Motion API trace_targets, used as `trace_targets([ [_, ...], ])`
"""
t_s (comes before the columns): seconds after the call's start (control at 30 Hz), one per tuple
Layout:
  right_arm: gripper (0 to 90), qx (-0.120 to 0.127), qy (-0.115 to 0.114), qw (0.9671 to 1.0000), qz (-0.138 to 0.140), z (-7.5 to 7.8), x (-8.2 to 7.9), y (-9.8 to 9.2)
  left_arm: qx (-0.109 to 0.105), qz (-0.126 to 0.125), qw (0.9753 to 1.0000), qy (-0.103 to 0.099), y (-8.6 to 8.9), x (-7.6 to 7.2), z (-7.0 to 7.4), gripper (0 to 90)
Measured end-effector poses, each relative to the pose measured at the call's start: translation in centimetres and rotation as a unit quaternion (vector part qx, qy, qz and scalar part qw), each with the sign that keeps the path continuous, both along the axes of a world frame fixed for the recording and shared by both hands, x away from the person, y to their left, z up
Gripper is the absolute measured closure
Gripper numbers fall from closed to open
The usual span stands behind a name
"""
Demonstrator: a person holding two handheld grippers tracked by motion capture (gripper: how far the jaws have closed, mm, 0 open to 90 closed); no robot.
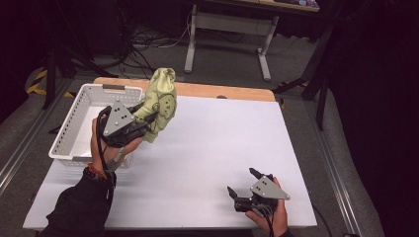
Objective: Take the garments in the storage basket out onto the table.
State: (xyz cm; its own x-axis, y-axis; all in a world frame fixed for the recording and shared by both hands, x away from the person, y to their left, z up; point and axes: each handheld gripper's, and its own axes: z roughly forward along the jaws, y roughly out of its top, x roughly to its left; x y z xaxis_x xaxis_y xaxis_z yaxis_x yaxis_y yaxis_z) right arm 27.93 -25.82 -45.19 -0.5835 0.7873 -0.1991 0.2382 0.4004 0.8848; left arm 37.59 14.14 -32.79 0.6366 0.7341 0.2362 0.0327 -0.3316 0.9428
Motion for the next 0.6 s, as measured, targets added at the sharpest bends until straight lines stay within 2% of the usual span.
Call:
trace_targets([
  [0.3,7.9,-0.002,0.0,1.0,0.001,0.0,0.0,0.1,0.01,-0.024,0.9997,0.0,-1.3,-0.5,0.0,59.0],
  [0.6,8.0,-0.004,0.003,1.0,0.003,-0.1,0.0,0.2,0.029,-0.053,0.9982,-0.003,-2.9,-1.0,-0.2,58.9],
])
